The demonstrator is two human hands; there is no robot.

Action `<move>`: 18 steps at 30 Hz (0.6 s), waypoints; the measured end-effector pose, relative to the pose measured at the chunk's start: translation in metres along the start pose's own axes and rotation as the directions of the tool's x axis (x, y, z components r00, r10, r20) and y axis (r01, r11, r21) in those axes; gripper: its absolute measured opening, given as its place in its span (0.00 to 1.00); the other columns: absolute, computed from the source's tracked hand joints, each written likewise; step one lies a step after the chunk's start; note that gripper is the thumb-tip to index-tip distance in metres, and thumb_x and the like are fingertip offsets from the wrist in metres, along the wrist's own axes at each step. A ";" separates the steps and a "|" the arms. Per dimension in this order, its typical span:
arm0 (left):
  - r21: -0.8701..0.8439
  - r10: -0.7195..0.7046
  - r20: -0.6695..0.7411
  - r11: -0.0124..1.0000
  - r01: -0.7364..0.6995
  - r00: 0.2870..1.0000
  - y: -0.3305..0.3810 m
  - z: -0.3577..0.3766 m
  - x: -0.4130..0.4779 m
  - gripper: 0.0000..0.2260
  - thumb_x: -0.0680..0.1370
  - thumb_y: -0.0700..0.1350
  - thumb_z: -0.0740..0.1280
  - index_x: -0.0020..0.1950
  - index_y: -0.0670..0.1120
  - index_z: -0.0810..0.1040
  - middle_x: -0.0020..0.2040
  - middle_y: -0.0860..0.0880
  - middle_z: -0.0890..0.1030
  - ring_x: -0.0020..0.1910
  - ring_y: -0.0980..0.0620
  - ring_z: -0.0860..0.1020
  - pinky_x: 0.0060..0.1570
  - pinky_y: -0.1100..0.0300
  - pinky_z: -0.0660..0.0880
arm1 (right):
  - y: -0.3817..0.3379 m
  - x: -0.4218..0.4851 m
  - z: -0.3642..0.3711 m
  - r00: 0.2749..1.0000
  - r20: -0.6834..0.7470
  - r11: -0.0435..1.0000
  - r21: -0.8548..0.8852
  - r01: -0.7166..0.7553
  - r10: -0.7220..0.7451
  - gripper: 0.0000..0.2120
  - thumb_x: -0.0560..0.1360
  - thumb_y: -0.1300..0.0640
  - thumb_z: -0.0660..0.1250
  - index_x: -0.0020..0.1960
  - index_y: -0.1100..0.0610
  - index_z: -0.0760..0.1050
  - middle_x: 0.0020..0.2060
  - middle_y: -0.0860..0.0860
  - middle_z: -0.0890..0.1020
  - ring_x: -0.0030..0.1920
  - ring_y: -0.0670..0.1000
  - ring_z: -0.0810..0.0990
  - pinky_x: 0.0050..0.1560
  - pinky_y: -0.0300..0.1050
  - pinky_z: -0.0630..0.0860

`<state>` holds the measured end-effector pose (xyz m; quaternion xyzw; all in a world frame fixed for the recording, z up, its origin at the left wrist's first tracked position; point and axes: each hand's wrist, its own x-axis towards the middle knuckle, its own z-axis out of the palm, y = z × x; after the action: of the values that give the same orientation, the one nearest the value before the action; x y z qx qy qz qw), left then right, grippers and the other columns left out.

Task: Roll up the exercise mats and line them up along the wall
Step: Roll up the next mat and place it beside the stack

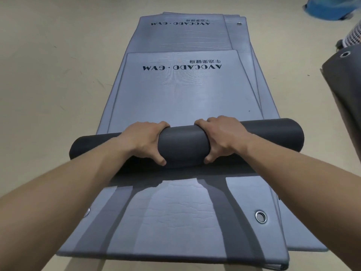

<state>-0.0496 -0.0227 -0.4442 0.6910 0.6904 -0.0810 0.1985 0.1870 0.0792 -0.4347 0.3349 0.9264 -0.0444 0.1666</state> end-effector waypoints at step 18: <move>0.293 0.047 -0.164 0.956 0.003 0.985 0.001 0.052 -0.034 0.62 0.61 0.80 0.65 0.83 0.50 0.43 0.81 0.43 0.57 0.78 0.40 0.61 0.78 0.45 0.59 | -0.004 0.007 0.012 0.996 0.057 0.995 0.075 0.062 -0.067 0.64 0.52 0.21 0.74 0.79 0.44 0.53 0.69 0.50 0.72 0.64 0.56 0.74 0.64 0.56 0.74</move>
<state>-0.0415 -0.0745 -0.4782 0.7247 0.6774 -0.1209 0.0359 0.1830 0.0774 -0.4487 0.3091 0.9291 -0.0935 0.1803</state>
